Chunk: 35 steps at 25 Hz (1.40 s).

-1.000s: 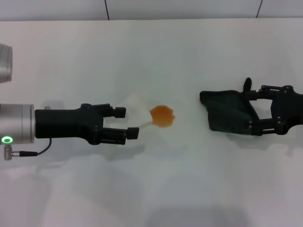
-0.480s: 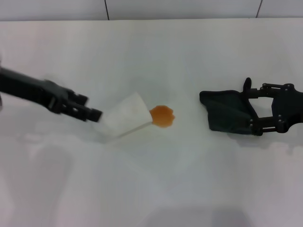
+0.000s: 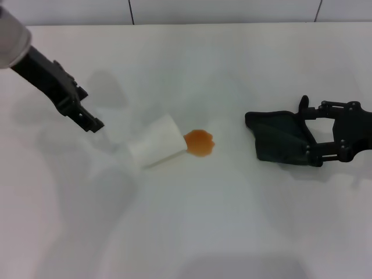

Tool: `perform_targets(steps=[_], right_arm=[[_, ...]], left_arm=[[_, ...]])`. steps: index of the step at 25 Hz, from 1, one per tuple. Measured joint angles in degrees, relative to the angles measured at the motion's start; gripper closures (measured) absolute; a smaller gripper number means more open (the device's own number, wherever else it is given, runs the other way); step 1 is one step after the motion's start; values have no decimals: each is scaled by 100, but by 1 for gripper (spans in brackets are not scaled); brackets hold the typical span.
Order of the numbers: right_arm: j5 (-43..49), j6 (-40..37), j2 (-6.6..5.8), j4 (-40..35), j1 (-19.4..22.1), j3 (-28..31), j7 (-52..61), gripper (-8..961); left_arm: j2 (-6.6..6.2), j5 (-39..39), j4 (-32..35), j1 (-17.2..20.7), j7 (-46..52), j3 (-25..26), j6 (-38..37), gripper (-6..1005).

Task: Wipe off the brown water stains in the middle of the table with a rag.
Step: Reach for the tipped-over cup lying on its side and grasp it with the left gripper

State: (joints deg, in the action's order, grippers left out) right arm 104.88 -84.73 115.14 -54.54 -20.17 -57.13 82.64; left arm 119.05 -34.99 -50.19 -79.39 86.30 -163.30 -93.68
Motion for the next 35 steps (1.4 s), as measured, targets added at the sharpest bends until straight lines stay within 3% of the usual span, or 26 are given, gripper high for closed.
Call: perform_targets(steps=[5,12,35], right_arm=[[-9,0,0,-5,-7,10,-2,96],[-12,5,0,16,-11,8,-2,95],[-22,9,0,14,-13,-1,3,95]], left_arm=[[21,12,630,-44,-20,7,495,115],[3,160,1056,-75,-85,9,542,115],[30,658,1478,297,184,17,554,116]])
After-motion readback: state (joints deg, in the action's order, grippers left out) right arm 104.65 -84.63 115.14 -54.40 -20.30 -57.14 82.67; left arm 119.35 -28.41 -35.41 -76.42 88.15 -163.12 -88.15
